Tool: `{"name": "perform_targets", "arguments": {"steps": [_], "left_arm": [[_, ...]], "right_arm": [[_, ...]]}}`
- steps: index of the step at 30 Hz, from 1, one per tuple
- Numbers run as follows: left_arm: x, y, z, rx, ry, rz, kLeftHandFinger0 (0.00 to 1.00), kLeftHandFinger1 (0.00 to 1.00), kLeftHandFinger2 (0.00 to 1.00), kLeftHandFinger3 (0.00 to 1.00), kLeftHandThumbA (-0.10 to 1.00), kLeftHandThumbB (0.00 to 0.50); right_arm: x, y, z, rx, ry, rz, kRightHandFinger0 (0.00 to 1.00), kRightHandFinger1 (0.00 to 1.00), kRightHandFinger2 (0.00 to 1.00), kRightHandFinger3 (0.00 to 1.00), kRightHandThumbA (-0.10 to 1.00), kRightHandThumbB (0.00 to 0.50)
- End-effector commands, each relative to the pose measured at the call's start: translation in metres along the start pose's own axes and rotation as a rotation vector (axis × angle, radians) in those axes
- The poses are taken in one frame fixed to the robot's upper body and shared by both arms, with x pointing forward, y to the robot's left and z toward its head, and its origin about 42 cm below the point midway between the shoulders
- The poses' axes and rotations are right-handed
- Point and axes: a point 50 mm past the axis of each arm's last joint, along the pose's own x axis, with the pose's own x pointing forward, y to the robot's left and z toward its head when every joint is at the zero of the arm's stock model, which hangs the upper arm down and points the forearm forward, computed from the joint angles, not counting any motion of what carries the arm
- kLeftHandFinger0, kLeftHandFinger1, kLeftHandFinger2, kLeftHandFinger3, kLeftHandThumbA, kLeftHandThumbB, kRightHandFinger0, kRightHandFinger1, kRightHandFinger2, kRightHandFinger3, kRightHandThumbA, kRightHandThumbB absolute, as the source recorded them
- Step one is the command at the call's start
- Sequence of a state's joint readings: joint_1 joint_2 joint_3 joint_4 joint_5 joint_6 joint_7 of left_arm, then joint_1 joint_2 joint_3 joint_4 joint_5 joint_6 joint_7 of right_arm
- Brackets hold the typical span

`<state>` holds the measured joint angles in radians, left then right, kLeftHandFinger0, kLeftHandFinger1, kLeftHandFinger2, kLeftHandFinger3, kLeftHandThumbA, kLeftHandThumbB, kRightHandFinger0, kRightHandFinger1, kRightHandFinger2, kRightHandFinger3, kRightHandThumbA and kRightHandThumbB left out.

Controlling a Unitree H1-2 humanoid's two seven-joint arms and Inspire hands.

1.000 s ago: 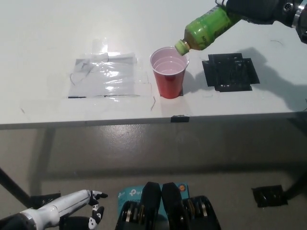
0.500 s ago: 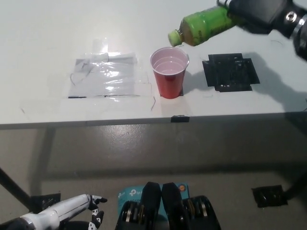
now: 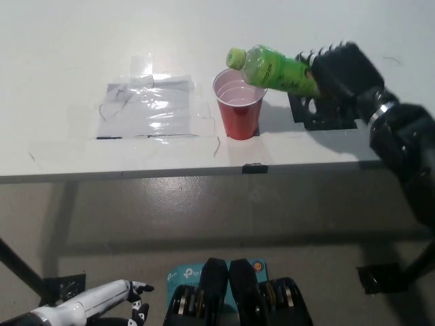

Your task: The robot uses its right hand to pick up a bottle kept in the middle of the desk and tilt it into a cup kept next to it to pour water out

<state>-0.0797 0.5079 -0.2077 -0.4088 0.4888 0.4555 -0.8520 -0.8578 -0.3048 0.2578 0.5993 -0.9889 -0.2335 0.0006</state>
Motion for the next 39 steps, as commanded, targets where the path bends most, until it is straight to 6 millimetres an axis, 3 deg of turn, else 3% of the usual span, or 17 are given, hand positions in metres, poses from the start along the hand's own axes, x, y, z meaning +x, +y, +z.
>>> {"name": "perform_targets", "arguments": {"steps": [1,4,8,12,23,29,37,39], "left_arm": [[-0.006,-0.001,0.0,-0.008,0.0,0.02,1.0,1.0,1.0,1.0,1.0,0.356],[-0.007,-0.007,0.0,-0.023,-0.003,0.019,1.0,1.0,1.0,1.0,1.0,0.355],[-0.007,-0.009,0.0,-0.029,-0.003,0.022,1.0,1.0,1.0,1.0,1.0,0.351],[-0.007,-0.016,-0.001,-0.033,-0.001,0.014,1.0,1.0,1.0,1.0,1.0,0.353],[-0.008,-0.019,0.0,-0.032,0.007,0.033,1.0,1.0,1.0,1.0,1.0,0.344],[-0.007,-0.019,-0.001,-0.032,0.006,0.028,1.0,1.0,1.0,1.0,1.0,0.357],[-0.007,-0.014,0.001,-0.037,-0.009,0.028,1.0,1.0,1.0,1.0,1.0,0.329],[-0.007,-0.014,0.001,-0.036,-0.007,0.029,1.0,1.0,1.0,1.0,1.0,0.33]], "right_arm": [[0.014,-0.04,-0.004,0.74,0.232,-0.198,0.0,0.0,0.0,0.32,-0.1,0.0],[0.011,-0.024,-0.003,0.918,0.273,-0.237,0.0,0.0,0.0,0.28,-0.1,0.0],[0.01,-0.014,0.002,0.993,0.289,-0.247,0.0,0.0,0.0,0.28,-0.1,0.0],[0.005,0.006,0.008,1.198,0.325,-0.289,0.0,0.0,0.0,0.26,-0.1,0.001],[0.004,0.03,0.02,1.34,0.301,-0.406,0.0,0.0,0.0,0.22,-0.1,0.0],[0.001,0.04,0.029,1.231,0.237,-0.46,0.0,0.0,0.0,0.23,-0.1,0.0],[-0.002,0.043,0.03,0.813,0.086,-0.448,0.0,0.0,0.0,0.26,-0.1,0.0],[-0.001,0.042,0.028,0.756,0.065,-0.427,0.0,0.0,0.11,0.27,-0.1,0.0]]}}
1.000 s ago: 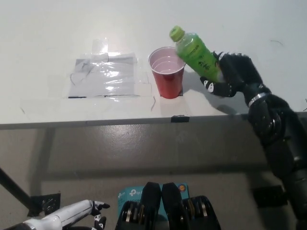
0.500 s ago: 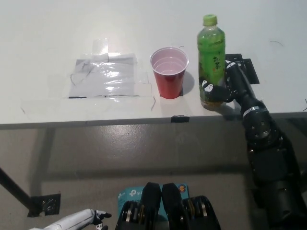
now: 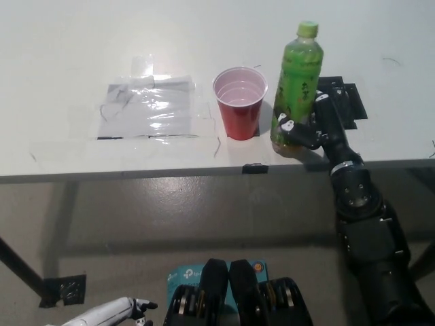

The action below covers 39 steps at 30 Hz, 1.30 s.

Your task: The robot uses its right hand to pick up a bottle kept in the middle of the desk and tilt it into a cup kept next to it to pour water out

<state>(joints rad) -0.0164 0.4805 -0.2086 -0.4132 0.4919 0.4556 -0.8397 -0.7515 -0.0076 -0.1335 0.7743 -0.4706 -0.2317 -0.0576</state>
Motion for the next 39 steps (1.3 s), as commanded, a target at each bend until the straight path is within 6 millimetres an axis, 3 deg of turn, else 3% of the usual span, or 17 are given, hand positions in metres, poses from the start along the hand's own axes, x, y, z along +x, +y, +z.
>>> {"name": "perform_targets", "arguments": {"steps": [1,2,7,13,19,21,23,25,31,39], "left_arm": [[-0.006,0.009,0.007,0.016,-0.015,0.047,1.0,1.0,1.0,1.0,1.0,0.341],[-0.006,0.009,0.007,0.018,-0.012,0.051,1.0,1.0,1.0,1.0,1.0,0.343],[-0.007,0.011,0.007,0.019,-0.014,0.055,1.0,1.0,1.0,1.0,1.0,0.36],[-0.007,0.013,0.007,0.037,-0.009,0.064,1.0,1.0,1.0,1.0,1.0,0.356],[-0.007,0.011,0.006,0.023,-0.011,0.06,1.0,1.0,1.0,1.0,1.0,0.379],[-0.006,0.011,0.006,0.02,-0.01,0.059,1.0,1.0,1.0,1.0,1.0,0.377],[-0.007,0.009,0.006,0.013,-0.014,0.069,1.0,1.0,1.0,1.0,1.0,0.372],[-0.007,0.008,0.006,0.005,-0.017,0.069,1.0,1.0,1.0,1.0,1.0,0.361],[-0.007,0.008,0.006,0.009,-0.015,0.069,1.0,1.0,1.0,1.0,1.0,0.383],[-0.005,0.005,0.006,-0.004,-0.015,0.077,1.0,1.0,1.0,1.0,1.0,0.384]], "right_arm": [[0.019,-0.029,0.042,-0.218,-0.361,-0.095,0.0,0.0,0.19,0.27,-0.1,0.001],[0.02,-0.032,0.044,-0.271,-0.382,-0.088,0.0,0.01,0.25,0.26,-0.1,0.008],[0.028,-0.048,0.055,-0.418,-0.469,-0.106,0.0,0.0,0.17,0.24,-0.1,0.02],[0.028,-0.062,0.051,-0.445,-0.484,-0.169,0.0,0.0,0.18,0.26,-0.1,0.008],[0.019,-0.05,0.032,-0.35,-0.425,-0.219,0.0,0.0,0.24,0.3,-0.1,0.0],[0.014,-0.043,0.024,-0.312,-0.389,-0.231,0.0,0.0,0.22,0.28,-0.1,0.0],[0.015,-0.038,0.024,-0.303,-0.388,-0.245,0.0,0.0,0.18,0.27,-0.1,0.031],[0.012,-0.028,0.019,-0.265,-0.358,-0.271,0.0,0.0,0.15,0.28,-0.1,0.015],[0.013,-0.013,0.022,-0.118,-0.302,-0.324,0.0,0.0,0.14,0.27,-0.1,0.0],[0.013,-0.014,0.021,-0.028,-0.263,-0.38,0.0,0.0,0.08,0.25,-0.1,0.0]]}}
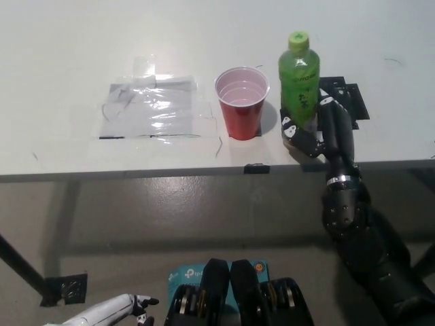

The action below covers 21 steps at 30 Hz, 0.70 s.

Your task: The robot uses its right hand to pick up a bottle kept in the middle of the desk and tilt it into a cup kept next to it to pour water out

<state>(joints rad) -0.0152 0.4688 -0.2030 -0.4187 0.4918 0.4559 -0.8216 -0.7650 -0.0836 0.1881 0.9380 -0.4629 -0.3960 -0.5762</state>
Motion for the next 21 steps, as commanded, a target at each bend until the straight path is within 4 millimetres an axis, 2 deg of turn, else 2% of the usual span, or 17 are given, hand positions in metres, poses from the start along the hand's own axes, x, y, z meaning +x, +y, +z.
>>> {"name": "perform_targets", "arguments": {"steps": [1,6,7,8,9,10,11,12,13,16,17,18,20,21], "left_arm": [[-0.005,0.005,0.003,0.002,-0.005,0.053,1.0,1.0,1.0,1.0,1.0,0.384],[-0.006,0.005,0.004,0.019,-0.003,0.054,1.0,1.0,1.0,1.0,1.0,0.391],[-0.006,0.005,0.003,0.017,-0.002,0.052,1.0,1.0,1.0,1.0,1.0,0.385],[-0.007,0.006,0.004,0.016,-0.005,0.054,1.0,1.0,1.0,1.0,1.0,0.385],[-0.007,0.006,0.004,0.017,-0.005,0.055,1.0,1.0,1.0,1.0,1.0,0.386],[-0.007,0.006,0.004,0.014,-0.005,0.055,1.0,1.0,1.0,1.0,1.0,0.386],[-0.006,0.005,0.003,0.009,-0.007,0.057,1.0,1.0,1.0,1.0,1.0,0.377],[-0.006,0.006,0.003,0.004,-0.009,0.061,1.0,1.0,1.0,1.0,1.0,0.38],[-0.006,0.006,0.003,0.006,-0.008,0.06,1.0,1.0,1.0,1.0,1.0,0.384],[-0.007,0.009,0.005,0.009,-0.012,0.061,1.0,1.0,1.0,1.0,1.0,0.367],[-0.007,0.009,0.005,0.011,-0.011,0.06,1.0,1.0,1.0,1.0,1.0,0.379],[-0.007,0.009,0.005,0.007,-0.013,0.06,1.0,1.0,1.0,1.0,1.0,0.372],[-0.006,0.009,0.005,0.011,-0.012,0.057,1.0,1.0,1.0,1.0,1.0,0.381],[-0.007,0.01,0.005,0.015,-0.01,0.057,1.0,1.0,1.0,1.0,1.0,0.386]], "right_arm": [[0.034,-0.022,0.026,0.148,-0.067,-0.171,0.0,0.0,0.06,0.26,-0.1,0.0],[0.031,-0.026,0.019,0.108,-0.072,-0.181,0.0,0.0,0.01,0.44,-0.1,0.0],[0.029,-0.026,0.017,0.084,-0.081,-0.166,0.0,0.0,0.02,0.52,-0.1,0.0],[0.027,-0.026,0.015,0.071,-0.088,-0.158,0.0,0.0,0.06,0.7,-0.1,0.0],[0.026,-0.025,0.015,0.067,-0.09,-0.157,0.0,0.0,0.01,0.72,-0.1,0.0],[0.025,-0.025,0.014,0.043,-0.103,-0.155,0.0,0.04,0.15,0.91,-0.06,0.0],[0.023,-0.025,0.012,0.008,-0.12,-0.15,0.25,0.32,0.48,1.0,0.02,0.007],[0.025,-0.024,0.01,-0.044,-0.133,-0.135,0.75,0.75,0.82,1.0,0.33,0.002],[0.024,-0.023,0.008,-0.078,-0.144,-0.126,1.0,1.0,1.0,1.0,0.45,0.013],[0.024,-0.019,0.005,-0.138,-0.113,-0.118,1.0,1.0,1.0,1.0,0.67,0.085],[0.023,-0.018,0.002,-0.175,-0.095,-0.112,1.0,1.0,1.0,1.0,0.8,0.128],[0.022,-0.018,0.001,-0.182,-0.093,-0.109,1.0,1.0,1.0,1.0,0.83,0.139],[0.02,-0.017,-0.002,-0.184,-0.09,-0.107,1.0,1.0,1.0,1.0,0.82,0.153],[0.018,-0.017,-0.004,-0.187,-0.08,-0.11,1.0,1.0,1.0,1.0,0.82,0.177]]}}
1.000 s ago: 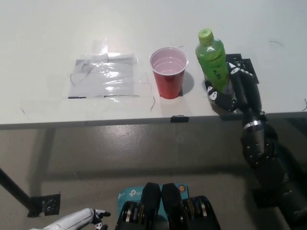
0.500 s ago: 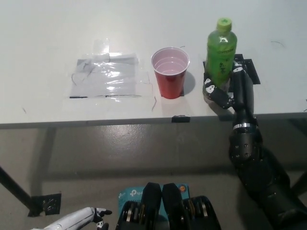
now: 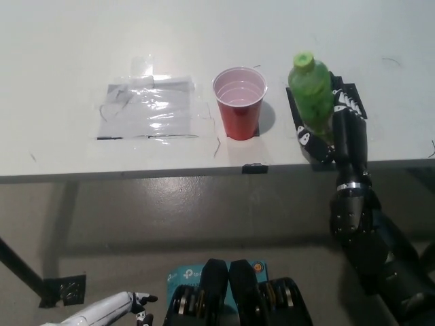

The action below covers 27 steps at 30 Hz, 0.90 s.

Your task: The robot uses its right hand to pick up a bottle kept in the middle of the desk and tilt it into a cup kept next to it to pour water out

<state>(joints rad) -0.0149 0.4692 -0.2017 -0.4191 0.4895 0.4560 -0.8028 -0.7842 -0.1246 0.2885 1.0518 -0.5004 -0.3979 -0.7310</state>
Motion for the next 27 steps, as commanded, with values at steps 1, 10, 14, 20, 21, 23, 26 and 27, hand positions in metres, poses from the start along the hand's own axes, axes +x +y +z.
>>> {"name": "perform_targets", "arguments": {"steps": [1,10,14,20,21,23,26,27], "left_arm": [[-0.006,0.009,0.005,0.017,-0.009,0.038,1.0,1.0,1.0,1.0,1.0,0.386],[-0.007,0.008,0.003,0.003,-0.007,0.045,1.0,1.0,1.0,1.0,1.0,0.39],[-0.007,0.008,0.003,0.014,-0.005,0.047,1.0,1.0,1.0,1.0,1.0,0.397],[-0.007,0.005,0.002,0.012,0.002,0.052,1.0,1.0,1.0,1.0,1.0,0.397],[-0.008,0.005,0.002,0.007,0.0,0.056,1.0,1.0,1.0,1.0,1.0,0.392],[-0.008,0.005,0.002,0.006,0.003,0.053,1.0,1.0,1.0,1.0,1.0,0.404],[-0.008,0.005,0.002,0.004,-0.002,0.056,1.0,1.0,1.0,1.0,1.0,0.39],[-0.008,0.006,0.001,0.001,0.0,0.057,1.0,1.0,1.0,1.0,1.0,0.395]], "right_arm": [[0.025,-0.011,0.016,-0.048,-0.07,-0.08,1.0,1.0,1.0,1.0,0.82,0.175],[0.018,-0.01,0.008,-0.043,-0.034,-0.085,1.0,1.0,1.0,1.0,0.79,0.132],[0.016,-0.011,0.006,-0.044,-0.021,-0.092,1.0,1.0,1.0,1.0,0.77,0.124],[0.013,-0.013,0.005,-0.051,0.002,-0.093,1.0,1.0,1.0,1.0,0.82,0.189],[0.013,-0.014,0.006,-0.057,0.013,-0.095,1.0,1.0,1.0,1.0,0.86,0.215],[0.01,-0.017,0.006,-0.043,0.021,-0.086,1.0,1.0,1.0,1.0,0.91,0.261],[0.003,-0.026,0.006,-0.024,0.036,-0.047,1.0,1.0,1.0,1.0,0.99,0.336],[0.0,-0.029,0.007,-0.021,0.041,-0.039,1.0,1.0,1.0,1.0,1.0,0.37]]}}
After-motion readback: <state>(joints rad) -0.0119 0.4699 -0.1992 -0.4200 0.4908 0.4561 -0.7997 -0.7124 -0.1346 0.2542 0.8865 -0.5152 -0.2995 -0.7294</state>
